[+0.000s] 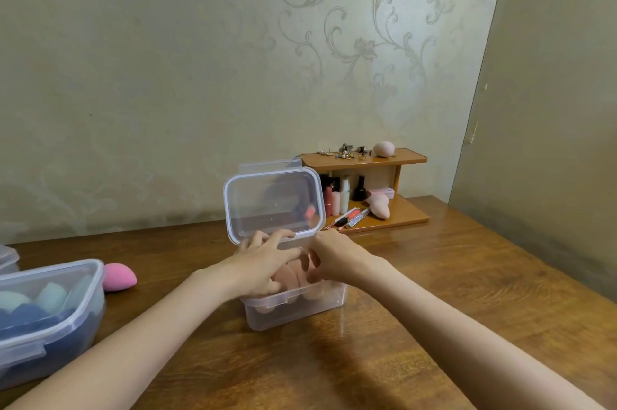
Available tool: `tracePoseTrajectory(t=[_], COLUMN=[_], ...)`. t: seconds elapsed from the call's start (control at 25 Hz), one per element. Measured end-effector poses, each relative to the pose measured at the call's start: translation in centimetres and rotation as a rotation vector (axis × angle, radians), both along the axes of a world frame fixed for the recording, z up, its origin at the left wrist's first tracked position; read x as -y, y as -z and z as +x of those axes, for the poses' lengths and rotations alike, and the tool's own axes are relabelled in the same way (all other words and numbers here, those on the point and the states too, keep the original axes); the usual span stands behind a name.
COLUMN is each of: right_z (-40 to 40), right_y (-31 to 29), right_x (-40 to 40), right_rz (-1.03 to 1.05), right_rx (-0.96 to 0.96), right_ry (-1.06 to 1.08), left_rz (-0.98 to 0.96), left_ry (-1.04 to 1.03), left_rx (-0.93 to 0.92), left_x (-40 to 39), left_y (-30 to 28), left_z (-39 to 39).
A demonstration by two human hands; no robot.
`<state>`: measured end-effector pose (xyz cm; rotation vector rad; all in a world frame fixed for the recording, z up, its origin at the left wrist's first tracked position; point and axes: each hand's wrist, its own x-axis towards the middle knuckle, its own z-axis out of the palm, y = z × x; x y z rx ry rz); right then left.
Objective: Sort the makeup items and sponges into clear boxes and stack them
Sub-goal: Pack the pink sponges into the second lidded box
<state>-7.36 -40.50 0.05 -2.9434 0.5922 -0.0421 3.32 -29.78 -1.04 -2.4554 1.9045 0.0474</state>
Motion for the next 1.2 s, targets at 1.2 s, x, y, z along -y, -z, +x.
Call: tracePoseTrajectory(t=[1.2], right_z=[-1.3], right_y=[-5.3], right_x=[6.1], right_rz=[0.237], right_rx=[-0.276], right_ry=[-0.173], left_rz=[0.223], left_ry=[-0.036], left_rx=[0.048], left_x=[2.0], left_y=[-2.0], left_z=[-1.7])
